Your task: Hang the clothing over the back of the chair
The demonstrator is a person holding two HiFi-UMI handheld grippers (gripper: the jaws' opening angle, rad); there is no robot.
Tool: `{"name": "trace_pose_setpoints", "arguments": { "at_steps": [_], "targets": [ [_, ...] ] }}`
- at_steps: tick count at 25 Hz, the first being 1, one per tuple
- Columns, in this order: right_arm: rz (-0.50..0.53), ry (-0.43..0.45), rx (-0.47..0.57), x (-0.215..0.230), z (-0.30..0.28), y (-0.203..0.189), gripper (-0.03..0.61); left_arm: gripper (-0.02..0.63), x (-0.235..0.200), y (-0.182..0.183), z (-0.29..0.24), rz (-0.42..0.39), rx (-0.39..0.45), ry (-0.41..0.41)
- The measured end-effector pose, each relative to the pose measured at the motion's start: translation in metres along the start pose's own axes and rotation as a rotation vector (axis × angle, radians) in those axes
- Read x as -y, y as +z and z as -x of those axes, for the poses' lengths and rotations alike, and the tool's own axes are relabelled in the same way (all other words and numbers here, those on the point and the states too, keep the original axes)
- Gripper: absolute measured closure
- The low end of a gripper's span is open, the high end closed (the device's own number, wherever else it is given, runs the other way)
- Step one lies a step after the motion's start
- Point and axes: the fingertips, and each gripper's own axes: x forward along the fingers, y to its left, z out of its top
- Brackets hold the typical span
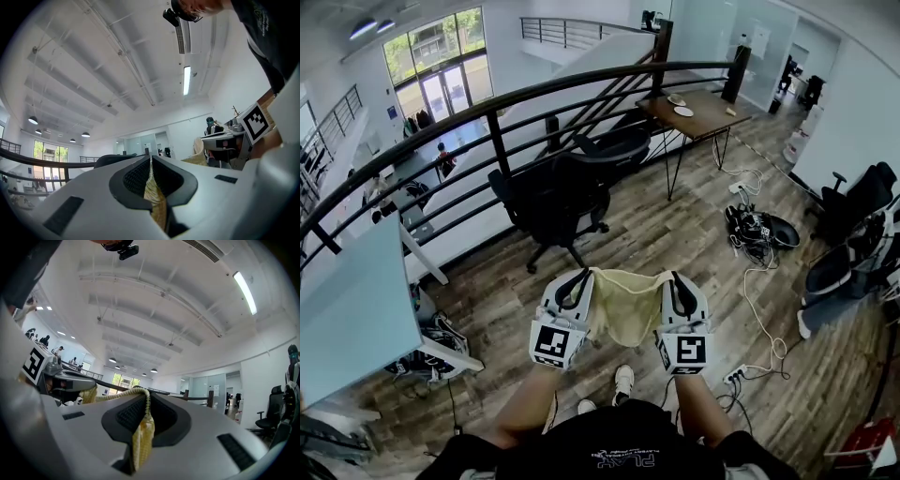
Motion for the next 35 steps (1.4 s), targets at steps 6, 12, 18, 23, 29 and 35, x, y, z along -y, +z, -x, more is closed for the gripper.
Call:
{"name": "trace_pose_setpoints", "arguments": {
  "at_steps": [6, 12, 18, 23, 29, 35],
  "targets": [
    [-0.001, 0.039, 0.014, 0.012, -0.024, -0.002, 0.537, 0.588, -0.006, -0.006, -0.029, -0.018, -0.011, 0.008],
    [0.0, 0.069, 0.012, 0.027, -0.06, -0.012, 0.537, 0.588, -0.013, -0.014, -0.063, -0.022, -0.015, 0.036],
    [-0.029, 0.083, 0.02, 0.046, -0.091, -0.022, 0.537, 0.588, -0.024, -0.024, -0.09, -0.035, -0.032, 0.073],
    [-0.042, 0.111, 0.037, 0.058, -0.118, -0.025, 0.537, 0.588, -0.036, -0.031, -0.109, -0.048, -0.04, 0.104],
    [-0.047, 0.152, 0.048, 0.072, -0.142, -0.035, 0.537, 0.588, -0.042, -0.037, -0.132, -0.058, -0.049, 0.134],
    [-0.055, 0.19, 0.06, 0.075, -0.17, -0.038, 0.537, 0.589, -0.05, -0.042, -0.153, -0.069, -0.054, 0.175]
  ]
}}
